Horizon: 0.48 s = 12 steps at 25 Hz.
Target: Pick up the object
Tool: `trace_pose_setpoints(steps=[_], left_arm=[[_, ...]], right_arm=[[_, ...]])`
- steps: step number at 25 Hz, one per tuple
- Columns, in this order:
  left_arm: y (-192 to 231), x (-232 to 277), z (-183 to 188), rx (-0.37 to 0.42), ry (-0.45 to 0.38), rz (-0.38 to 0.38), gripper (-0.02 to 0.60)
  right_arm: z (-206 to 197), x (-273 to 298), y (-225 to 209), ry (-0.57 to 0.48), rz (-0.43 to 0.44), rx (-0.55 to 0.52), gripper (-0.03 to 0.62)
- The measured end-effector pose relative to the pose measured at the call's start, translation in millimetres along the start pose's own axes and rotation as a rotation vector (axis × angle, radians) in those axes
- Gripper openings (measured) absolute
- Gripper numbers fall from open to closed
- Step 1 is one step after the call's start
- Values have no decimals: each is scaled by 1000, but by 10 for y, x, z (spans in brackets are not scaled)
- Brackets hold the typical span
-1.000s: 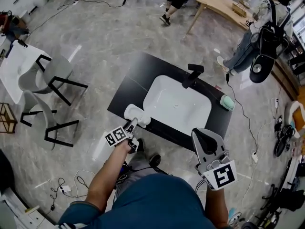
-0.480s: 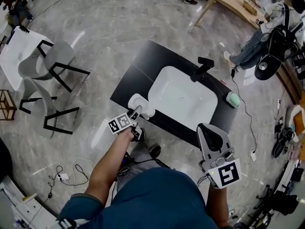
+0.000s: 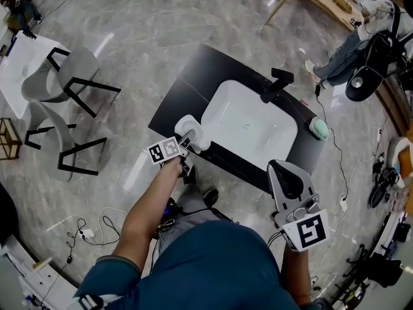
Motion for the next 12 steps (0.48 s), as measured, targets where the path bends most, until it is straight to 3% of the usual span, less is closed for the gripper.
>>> trace_pose_setpoints(steps=[6, 12], left_arm=[[-36, 16, 14, 6, -27, -47, 141], [-43, -18, 38, -4, -45, -70, 137]], right_arm=[[22, -18, -44, -44, -8, -37, 14], [-61, -50, -41, 5, -17, -14, 14]])
Point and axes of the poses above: the fingertips, and each gripper's own axes: x forward along the fingers, y to its left, z out of its top, the point moved 3 cm from there along -x, backward along the fingers, and after that the axes turned 10 degrees about -x, right-handed, at the moved point
